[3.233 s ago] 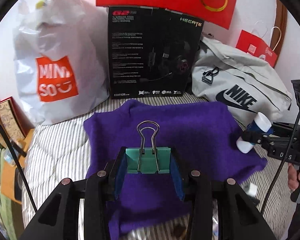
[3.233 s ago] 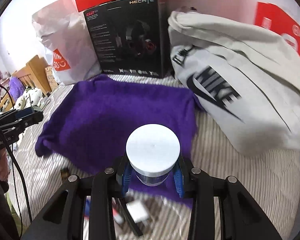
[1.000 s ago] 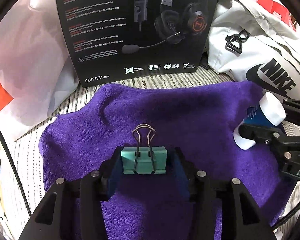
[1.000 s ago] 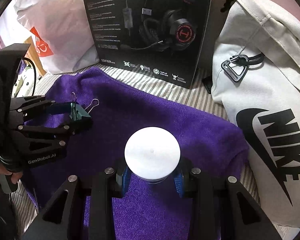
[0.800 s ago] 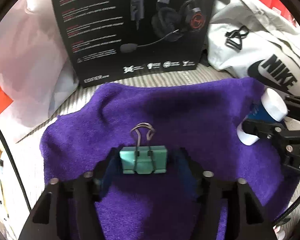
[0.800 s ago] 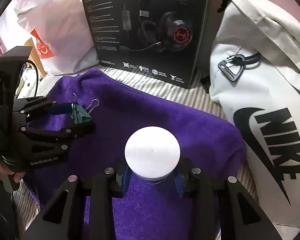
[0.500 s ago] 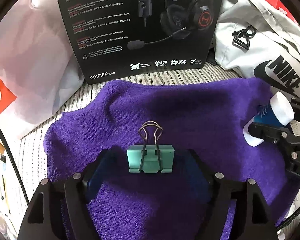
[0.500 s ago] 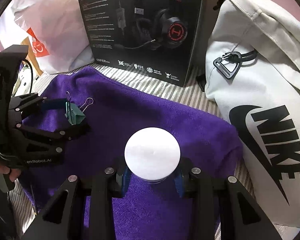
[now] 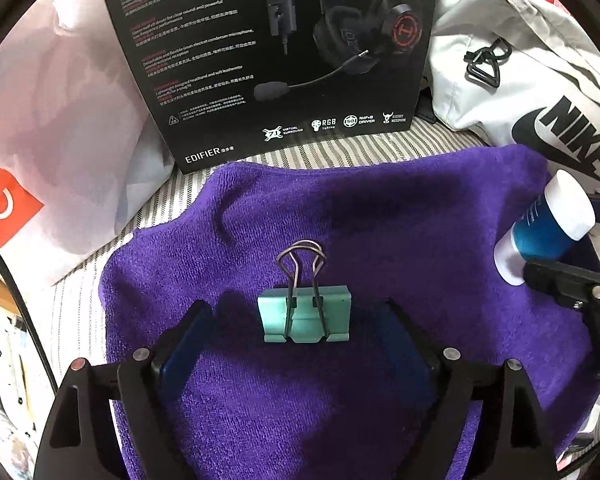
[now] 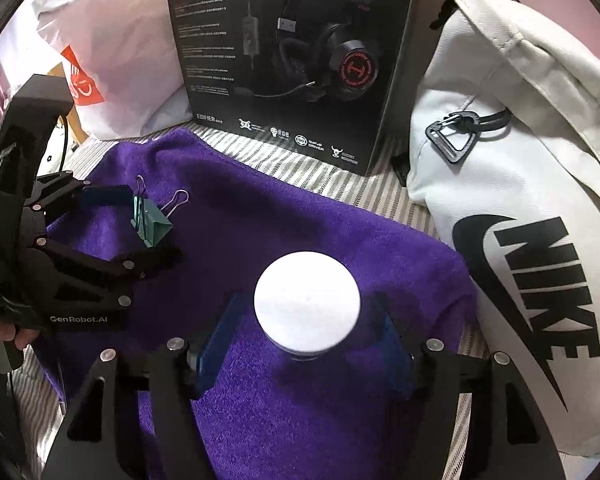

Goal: Organize rigid objects
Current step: 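Open both grippers to release the clip and container, then withdraw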

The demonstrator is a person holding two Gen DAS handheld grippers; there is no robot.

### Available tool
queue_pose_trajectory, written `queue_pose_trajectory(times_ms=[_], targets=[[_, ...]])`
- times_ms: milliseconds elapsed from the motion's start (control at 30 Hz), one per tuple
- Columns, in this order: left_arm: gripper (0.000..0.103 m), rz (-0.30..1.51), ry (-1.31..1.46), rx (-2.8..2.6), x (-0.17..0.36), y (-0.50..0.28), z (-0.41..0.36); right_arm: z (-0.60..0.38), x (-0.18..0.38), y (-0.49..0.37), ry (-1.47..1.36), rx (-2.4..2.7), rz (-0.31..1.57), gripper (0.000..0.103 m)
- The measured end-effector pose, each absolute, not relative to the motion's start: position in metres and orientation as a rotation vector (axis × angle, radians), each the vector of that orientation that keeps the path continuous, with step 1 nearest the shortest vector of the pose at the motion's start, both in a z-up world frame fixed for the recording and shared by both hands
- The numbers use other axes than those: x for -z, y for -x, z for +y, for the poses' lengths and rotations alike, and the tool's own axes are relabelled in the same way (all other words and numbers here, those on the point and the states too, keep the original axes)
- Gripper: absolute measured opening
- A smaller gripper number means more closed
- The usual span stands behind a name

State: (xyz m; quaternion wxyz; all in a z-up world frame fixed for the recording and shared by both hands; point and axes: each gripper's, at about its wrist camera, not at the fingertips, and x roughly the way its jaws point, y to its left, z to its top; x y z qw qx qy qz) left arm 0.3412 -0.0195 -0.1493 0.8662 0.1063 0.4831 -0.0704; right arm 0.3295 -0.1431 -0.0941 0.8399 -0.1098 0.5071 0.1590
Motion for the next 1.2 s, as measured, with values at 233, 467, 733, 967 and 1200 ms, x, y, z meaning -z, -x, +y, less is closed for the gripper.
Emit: queue_pose_trajectory(times_ms=[233, 467, 733, 967, 1200], targets=[[0.09, 1.017, -0.227, 0.133, 0.15, -0.341, -0.021, -0.16, 0.088, -0.314, 0.153, -0.291, 1.09, 0.068], [0.093, 1.031, -0.243, 0.096, 0.141, -0.329, -0.018, -0.179, 0.08, -0.279, 0.045, -0.253, 1.112, 0.068], [0.093, 1.033, -0.208, 0.051, 0.114, -0.282, -0.003, -0.192, 0.056, -0.222, 0.059, -0.22, 1.107, 0.069], [0.093, 1.027, -0.162, 0.034, 0.098, -0.219, 0.011, -0.195, 0.043, -0.168, 0.025, -0.223, 1.1, 0.069], [0.093, 1.04, -0.099, -0.021, 0.108, -0.15, 0.018, -0.194, 0.04, -0.125, -0.039, -0.223, 1.108, 0.069]])
